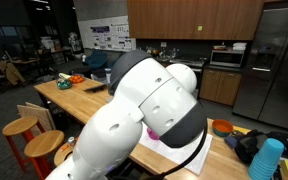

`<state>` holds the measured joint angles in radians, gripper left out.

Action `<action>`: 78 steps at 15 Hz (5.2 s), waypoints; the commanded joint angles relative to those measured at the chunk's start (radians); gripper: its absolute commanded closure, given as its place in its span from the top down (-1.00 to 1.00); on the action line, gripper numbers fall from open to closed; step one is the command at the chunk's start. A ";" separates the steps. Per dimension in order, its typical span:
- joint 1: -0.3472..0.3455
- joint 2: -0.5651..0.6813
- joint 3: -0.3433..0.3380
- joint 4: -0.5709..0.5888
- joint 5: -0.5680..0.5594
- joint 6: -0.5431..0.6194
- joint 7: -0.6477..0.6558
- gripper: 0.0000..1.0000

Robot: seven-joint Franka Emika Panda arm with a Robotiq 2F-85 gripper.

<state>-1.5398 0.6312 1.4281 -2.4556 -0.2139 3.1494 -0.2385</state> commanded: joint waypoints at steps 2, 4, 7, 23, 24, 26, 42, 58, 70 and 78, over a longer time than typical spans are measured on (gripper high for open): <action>-0.072 -0.038 0.006 -0.011 -0.020 0.016 -0.003 -0.97; -0.094 -0.077 0.003 -0.016 -0.014 0.016 0.016 -0.97; -0.133 -0.111 0.010 -0.022 -0.004 0.009 0.031 -0.97; -0.195 -0.224 -0.003 -0.058 0.021 0.008 0.081 -0.97; -0.198 -0.219 -0.003 -0.053 0.019 0.003 0.079 -0.97; -0.202 -0.219 -0.003 -0.056 0.019 0.007 0.080 -0.97; -0.182 -0.196 -0.027 -0.050 0.013 -0.003 0.066 -0.89; -0.182 -0.196 -0.028 -0.050 0.013 -0.003 0.066 -0.89; -0.182 -0.196 -0.028 -0.050 0.013 -0.003 0.066 -0.89; -0.182 -0.196 -0.028 -0.050 0.013 -0.003 0.066 -0.89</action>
<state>-1.7299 0.4365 1.4073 -2.5066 -0.2080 3.1434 -0.1670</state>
